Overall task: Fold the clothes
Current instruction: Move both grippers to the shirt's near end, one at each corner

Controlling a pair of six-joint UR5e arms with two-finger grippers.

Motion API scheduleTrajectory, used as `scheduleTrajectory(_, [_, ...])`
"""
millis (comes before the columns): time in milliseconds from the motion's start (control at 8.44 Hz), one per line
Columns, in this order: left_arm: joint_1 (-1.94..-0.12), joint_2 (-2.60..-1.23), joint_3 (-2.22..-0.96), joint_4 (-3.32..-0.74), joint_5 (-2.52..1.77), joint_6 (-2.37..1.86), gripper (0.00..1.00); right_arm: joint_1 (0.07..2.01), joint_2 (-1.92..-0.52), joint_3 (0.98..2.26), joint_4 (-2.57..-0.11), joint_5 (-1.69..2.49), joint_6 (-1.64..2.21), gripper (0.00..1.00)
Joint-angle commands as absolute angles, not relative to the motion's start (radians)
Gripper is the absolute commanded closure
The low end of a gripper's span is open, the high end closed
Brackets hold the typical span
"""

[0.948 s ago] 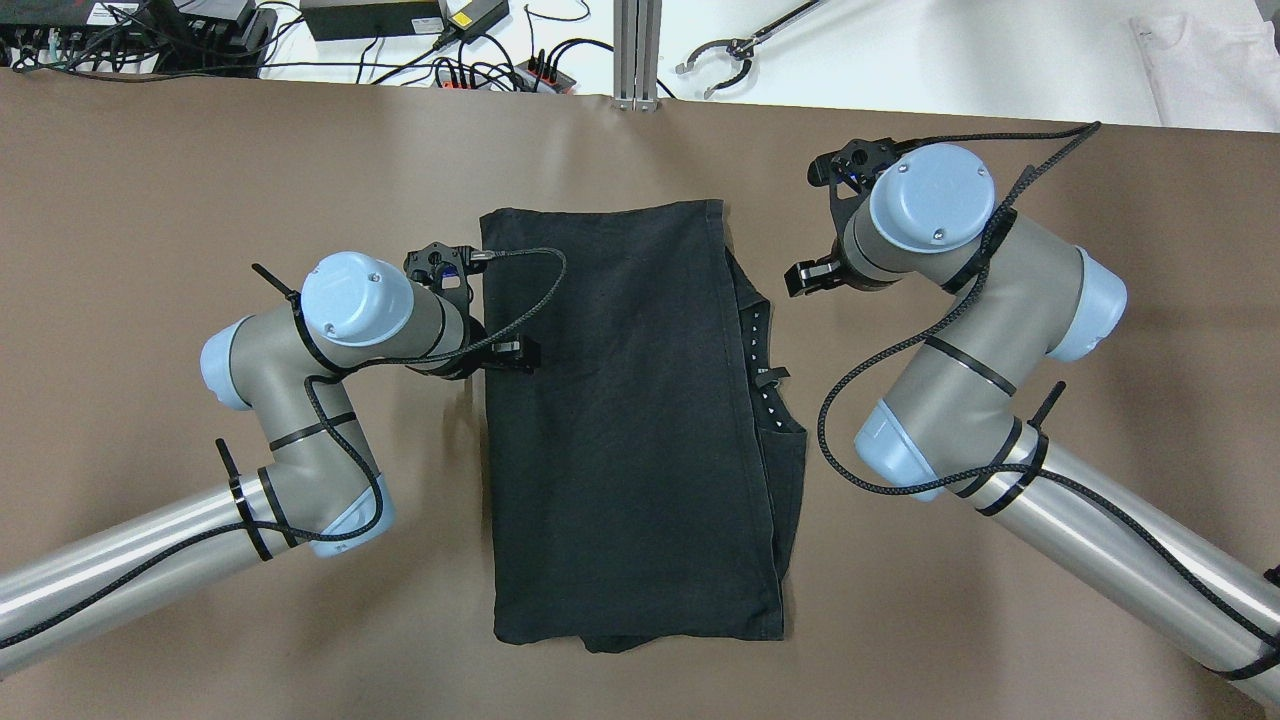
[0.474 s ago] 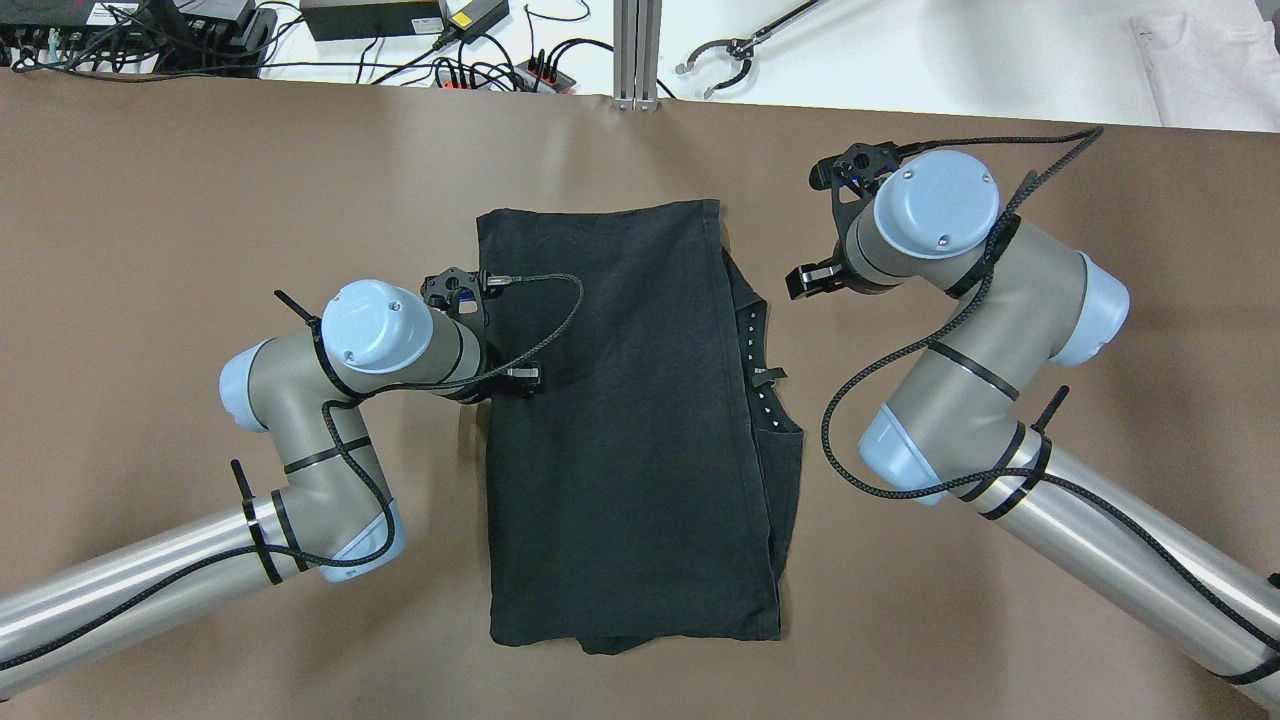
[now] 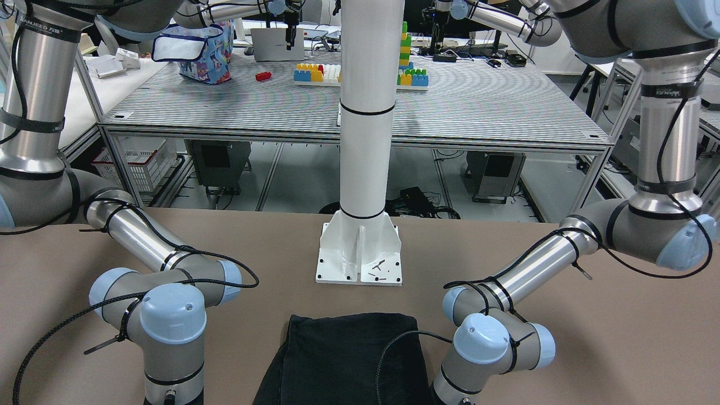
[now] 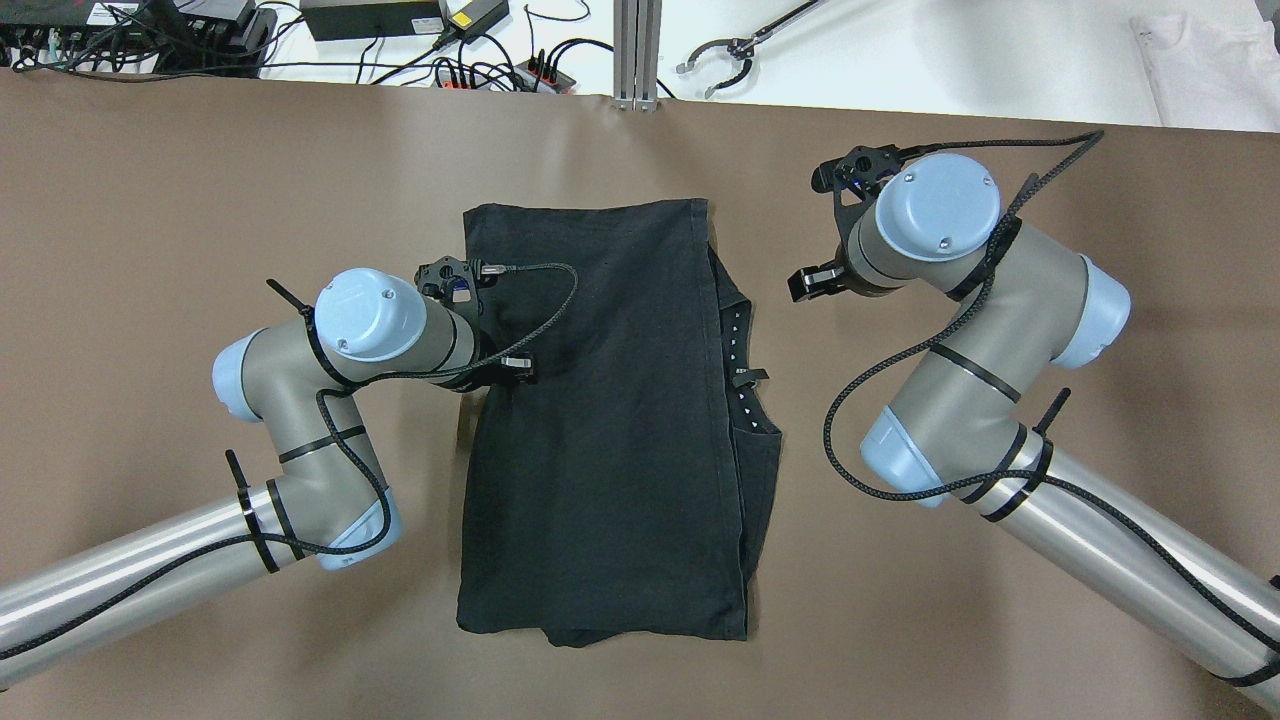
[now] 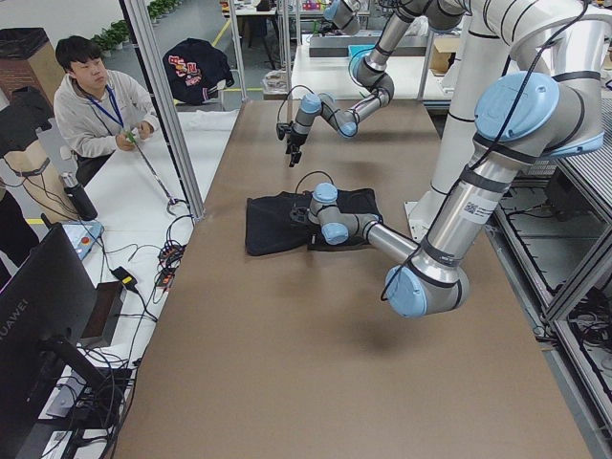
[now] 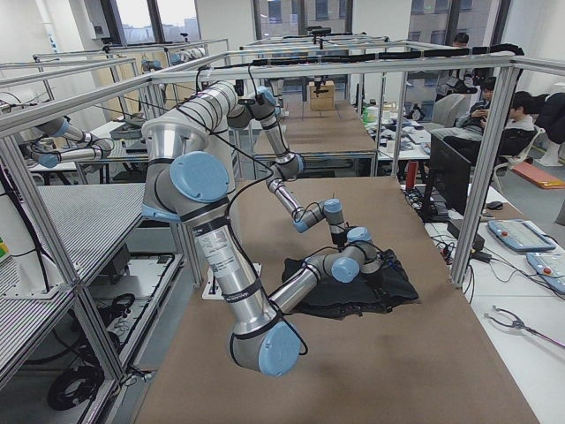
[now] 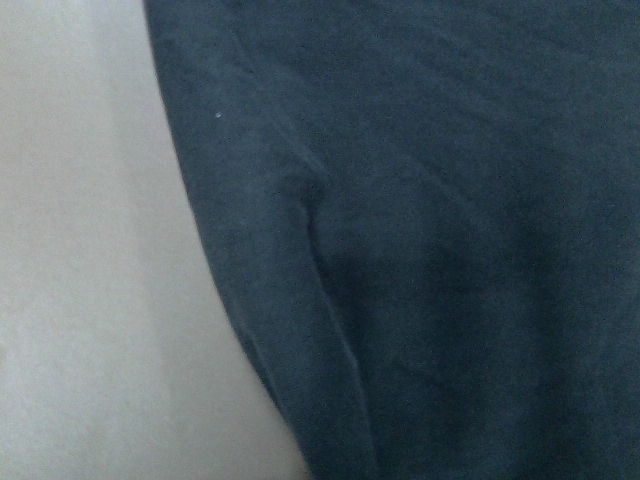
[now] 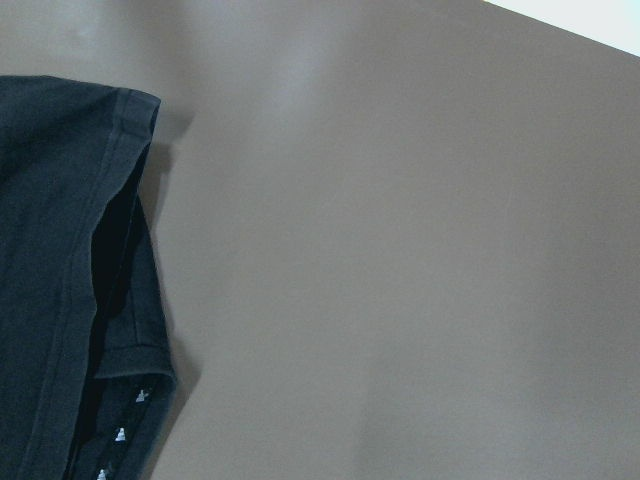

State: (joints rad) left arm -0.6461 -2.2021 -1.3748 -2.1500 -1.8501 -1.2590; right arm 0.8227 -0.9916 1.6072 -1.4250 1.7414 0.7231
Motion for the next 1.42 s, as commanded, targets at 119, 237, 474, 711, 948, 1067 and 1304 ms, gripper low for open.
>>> scheduleTrajectory(119, [-0.713,-2.200,-1.347,-2.143,-1.848,-1.155,1.00,0.816,-1.003,1.608,-1.422,1.741,0.724,0.06])
scheduleTrajectory(237, [-0.715,-2.200,-1.348,-2.144,-1.850,-1.155,1.00,0.808,-1.003,1.608,-1.420,1.743,0.724,0.06])
scheduleTrajectory(474, [-0.729,-2.178,-1.367,-2.146,-1.848,-1.140,0.00,0.805,-1.002,1.608,-1.410,1.743,0.726,0.06])
scheduleTrajectory(711, [-0.776,-2.119,-1.446,-2.145,-1.885,-1.073,0.00,0.773,-1.000,1.615,-1.362,1.743,0.860,0.06])
scheduleTrajectory(948, [-0.799,-2.027,-1.550,-2.146,-1.910,-1.060,0.00,0.706,-1.003,1.632,-1.289,1.743,1.050,0.06])
scheduleTrajectory(1067, [-0.796,-1.952,-1.637,-2.146,-1.905,-1.077,0.00,0.652,-1.008,1.647,-1.273,1.732,1.215,0.06])
scheduleTrajectory(1304, [-0.767,-1.789,-1.794,-2.154,-1.899,-1.238,0.00,0.536,-1.060,1.750,-1.275,1.645,1.525,0.06])
